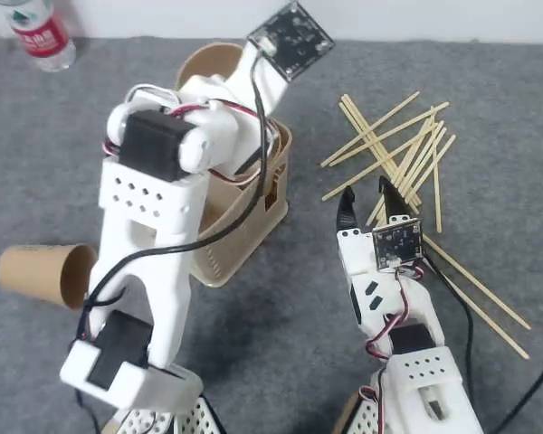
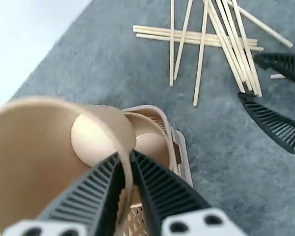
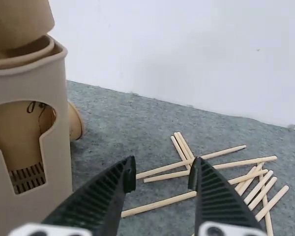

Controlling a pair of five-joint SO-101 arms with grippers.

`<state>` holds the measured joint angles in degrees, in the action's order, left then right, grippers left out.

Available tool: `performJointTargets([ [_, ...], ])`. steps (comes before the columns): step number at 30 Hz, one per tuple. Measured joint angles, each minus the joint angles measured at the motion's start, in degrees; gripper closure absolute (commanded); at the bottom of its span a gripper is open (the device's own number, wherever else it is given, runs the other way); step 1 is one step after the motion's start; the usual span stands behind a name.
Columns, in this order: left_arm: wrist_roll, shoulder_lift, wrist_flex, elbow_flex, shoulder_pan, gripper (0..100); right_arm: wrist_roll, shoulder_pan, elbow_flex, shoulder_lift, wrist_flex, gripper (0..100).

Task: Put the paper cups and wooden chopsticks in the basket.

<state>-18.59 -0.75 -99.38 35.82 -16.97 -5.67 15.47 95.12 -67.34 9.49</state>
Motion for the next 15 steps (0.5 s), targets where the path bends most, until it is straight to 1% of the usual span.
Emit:
performJointTargets([
  [4, 1.2, -1.1, 0.0, -2.1, 1.2, 99, 0.0, 0.0, 0.0, 0.0, 0.0, 81.6],
  [11, 1.3, -10.8, 0.0, -12.7, -1.8, 99, 0.0, 0.0, 0.0, 0.0, 0.0, 81.6],
  [15, 1.4, -12.0, 0.0, -15.8, -1.8, 99, 0.0, 0.0, 0.0, 0.0, 0.0, 81.6],
])
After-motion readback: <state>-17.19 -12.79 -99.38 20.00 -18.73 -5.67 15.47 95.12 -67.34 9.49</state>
